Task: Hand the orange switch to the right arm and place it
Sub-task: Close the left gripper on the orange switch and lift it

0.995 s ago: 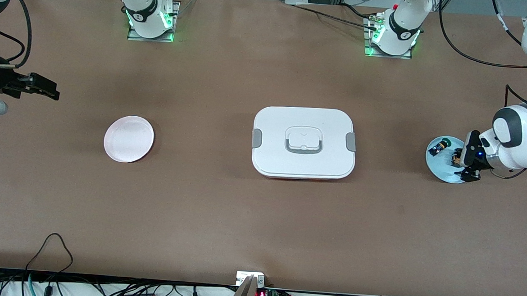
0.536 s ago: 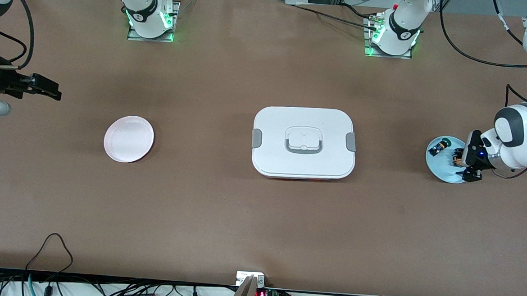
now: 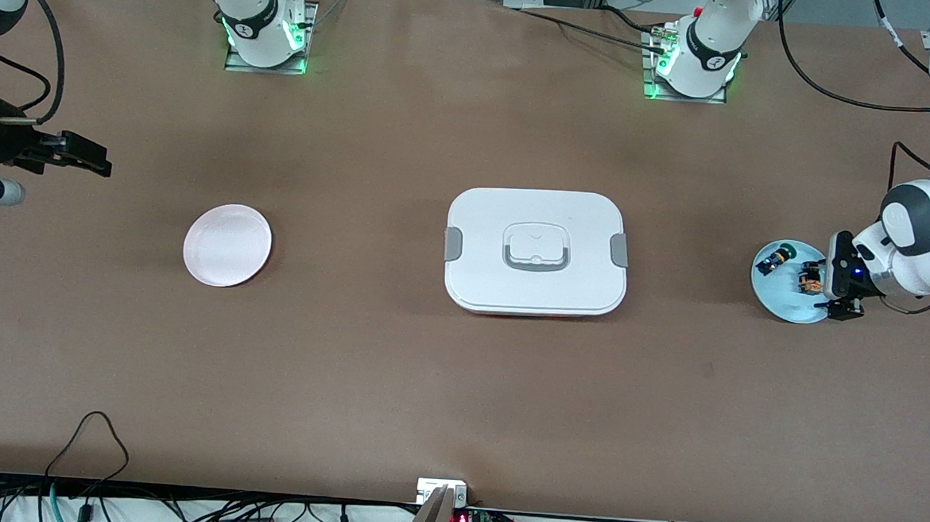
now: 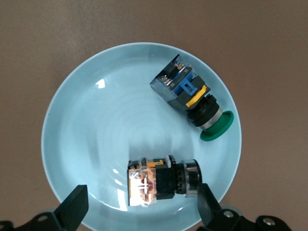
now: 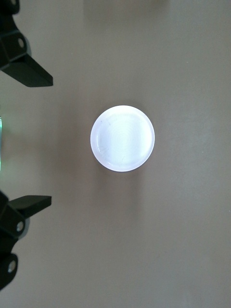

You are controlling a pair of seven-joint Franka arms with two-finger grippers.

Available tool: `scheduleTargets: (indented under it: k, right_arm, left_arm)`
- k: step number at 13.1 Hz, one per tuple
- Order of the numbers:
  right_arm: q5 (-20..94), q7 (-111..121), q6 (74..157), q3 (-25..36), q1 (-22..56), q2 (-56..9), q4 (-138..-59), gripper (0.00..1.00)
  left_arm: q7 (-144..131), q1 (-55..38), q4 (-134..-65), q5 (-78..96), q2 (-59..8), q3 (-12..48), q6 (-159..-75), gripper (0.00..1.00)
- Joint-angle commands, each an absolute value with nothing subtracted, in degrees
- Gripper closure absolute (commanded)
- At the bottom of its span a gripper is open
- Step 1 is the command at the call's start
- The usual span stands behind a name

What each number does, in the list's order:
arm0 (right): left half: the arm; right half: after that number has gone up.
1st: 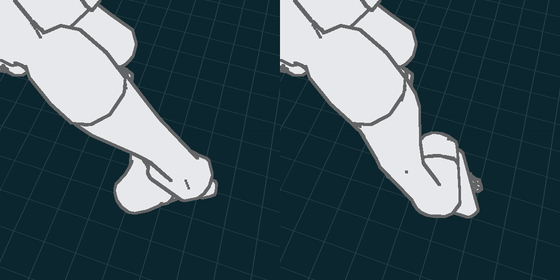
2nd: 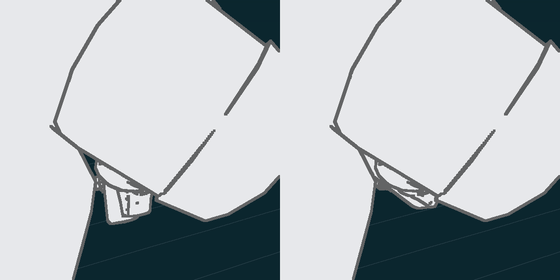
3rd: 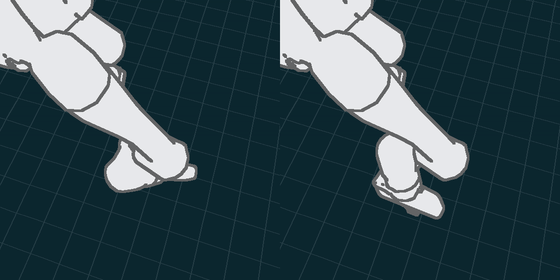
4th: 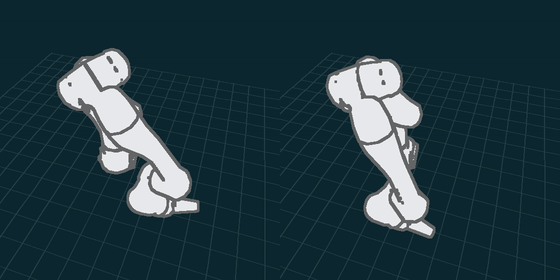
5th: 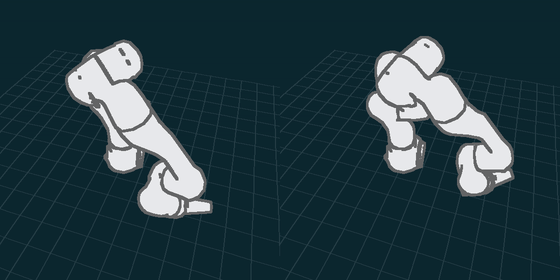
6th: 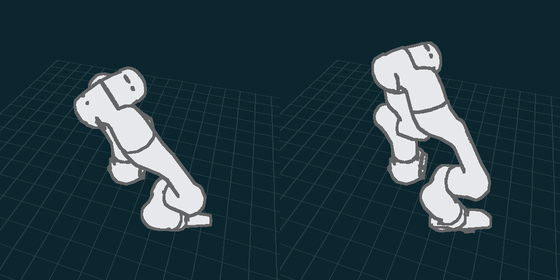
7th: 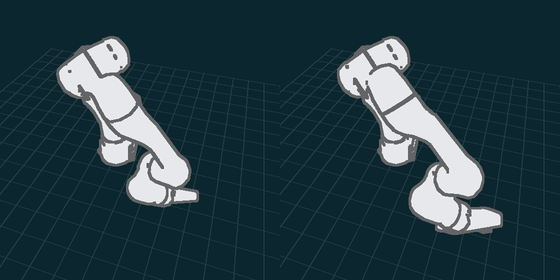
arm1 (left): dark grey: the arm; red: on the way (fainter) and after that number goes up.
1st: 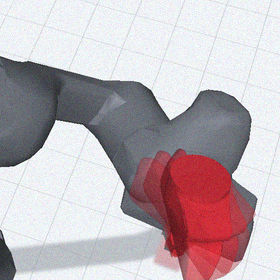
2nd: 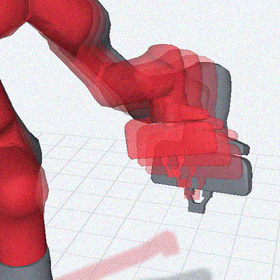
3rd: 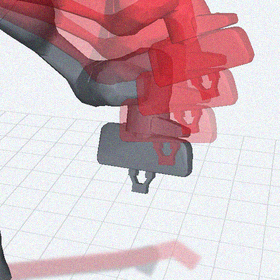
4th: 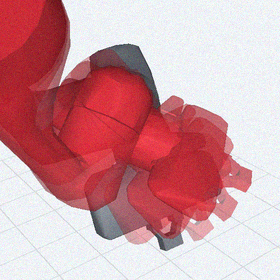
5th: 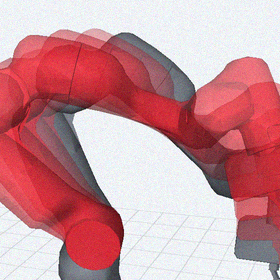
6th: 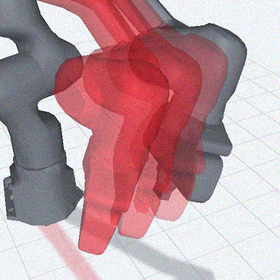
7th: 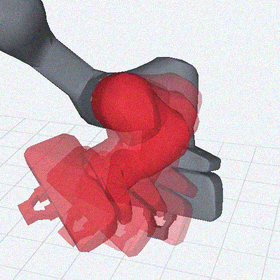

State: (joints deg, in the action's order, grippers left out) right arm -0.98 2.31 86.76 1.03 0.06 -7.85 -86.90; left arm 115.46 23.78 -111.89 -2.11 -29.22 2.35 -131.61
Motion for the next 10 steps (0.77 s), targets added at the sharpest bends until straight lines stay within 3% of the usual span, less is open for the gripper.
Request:
scheduleTargets:
  k: [1, 10]
  right_arm:
    - [-0.26, 3.08, 86.40, 0.88, -0.09, -6.86, -87.63, 0.00]
    - [-0.26, 3.08, 86.40, 0.88, -0.09, -7.03, -87.71, 0.00]
  left_arm:
    - [113.91, 26.18, -116.18, -2.28, -27.77, 2.99, -134.54, 0.00]
    - [113.38, 27.16, -117.07, -2.11, -29.71, 3.08, -137.02, 0.00]
